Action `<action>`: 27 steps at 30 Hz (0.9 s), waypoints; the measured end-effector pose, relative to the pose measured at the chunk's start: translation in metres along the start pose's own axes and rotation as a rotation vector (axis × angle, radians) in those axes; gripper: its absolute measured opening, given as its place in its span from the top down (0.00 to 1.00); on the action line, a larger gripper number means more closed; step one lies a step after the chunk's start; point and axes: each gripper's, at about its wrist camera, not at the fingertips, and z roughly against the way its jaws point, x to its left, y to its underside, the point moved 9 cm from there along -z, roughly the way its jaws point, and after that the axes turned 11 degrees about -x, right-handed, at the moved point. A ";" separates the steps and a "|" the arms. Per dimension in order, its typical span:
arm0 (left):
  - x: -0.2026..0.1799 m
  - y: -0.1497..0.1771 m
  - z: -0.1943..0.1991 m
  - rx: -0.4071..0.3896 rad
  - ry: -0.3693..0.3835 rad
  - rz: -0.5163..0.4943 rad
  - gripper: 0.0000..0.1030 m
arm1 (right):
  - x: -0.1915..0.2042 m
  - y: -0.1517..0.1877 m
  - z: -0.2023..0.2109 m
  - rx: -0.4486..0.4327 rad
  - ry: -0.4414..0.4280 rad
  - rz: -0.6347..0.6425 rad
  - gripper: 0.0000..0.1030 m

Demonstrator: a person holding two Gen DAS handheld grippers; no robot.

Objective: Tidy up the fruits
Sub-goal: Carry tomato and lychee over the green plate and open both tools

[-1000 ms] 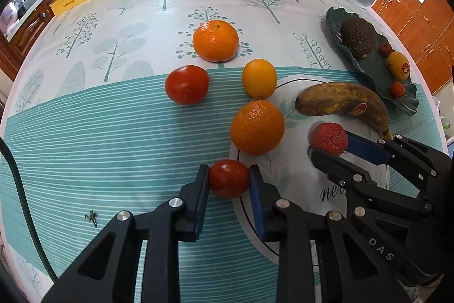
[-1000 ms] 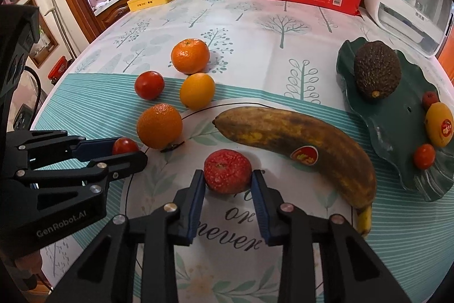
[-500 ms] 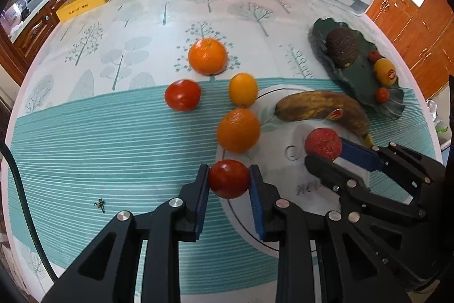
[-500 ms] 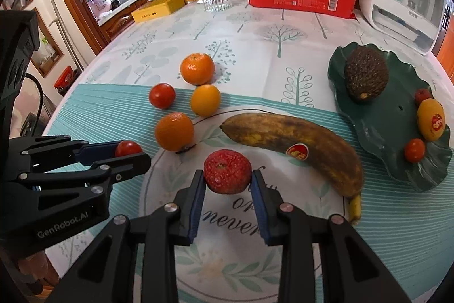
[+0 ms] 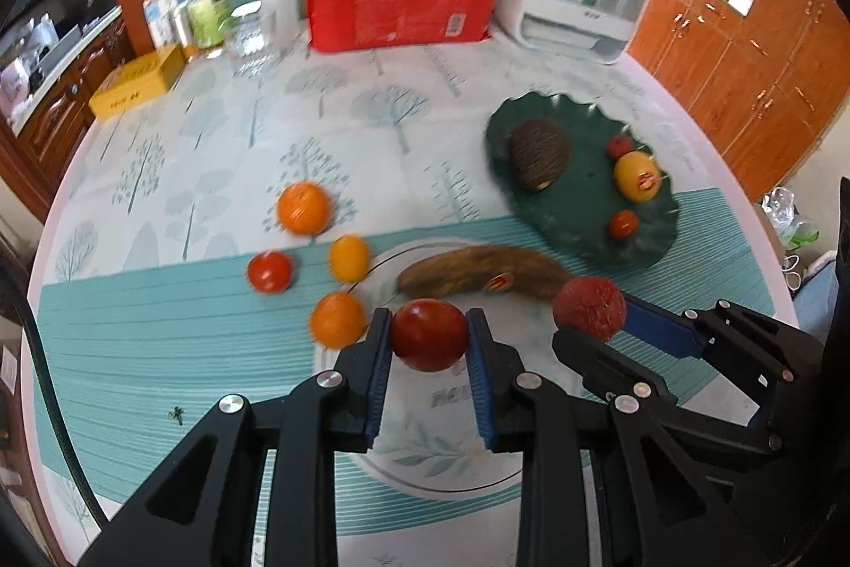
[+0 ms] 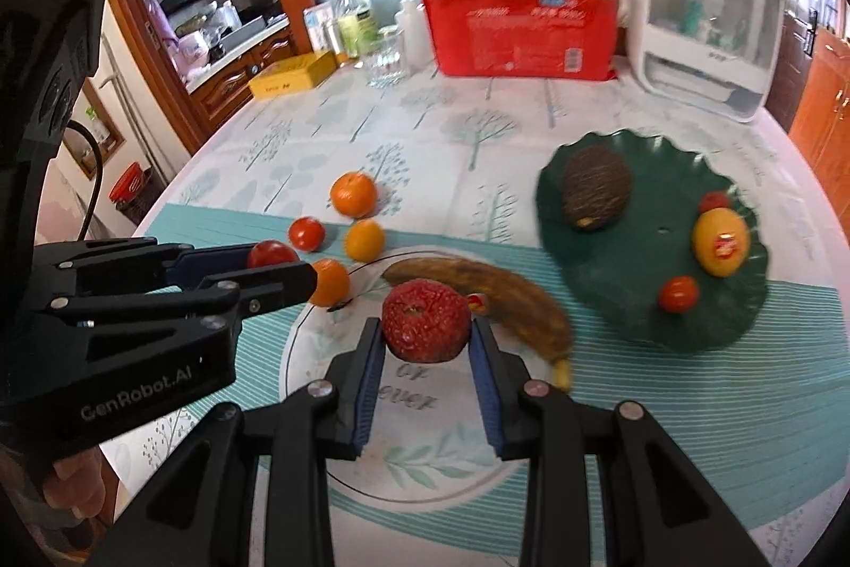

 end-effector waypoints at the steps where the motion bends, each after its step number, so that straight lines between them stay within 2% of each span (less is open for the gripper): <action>1: -0.006 -0.003 0.002 -0.004 0.002 -0.008 0.75 | -0.005 -0.002 0.005 -0.006 0.009 -0.003 0.68; 8: -0.048 -0.032 0.012 -0.028 0.028 -0.055 0.75 | -0.044 -0.013 0.035 -0.026 0.074 -0.064 0.68; 17: -0.084 -0.090 0.013 -0.069 0.047 -0.076 0.75 | -0.094 -0.045 0.052 -0.071 0.156 -0.120 0.68; 22: -0.098 -0.124 0.007 -0.088 0.053 -0.087 0.75 | -0.116 -0.075 0.056 -0.107 0.197 -0.115 0.68; 27: -0.109 -0.149 -0.008 -0.100 0.060 -0.096 0.75 | -0.140 -0.091 0.045 -0.101 0.240 -0.136 0.68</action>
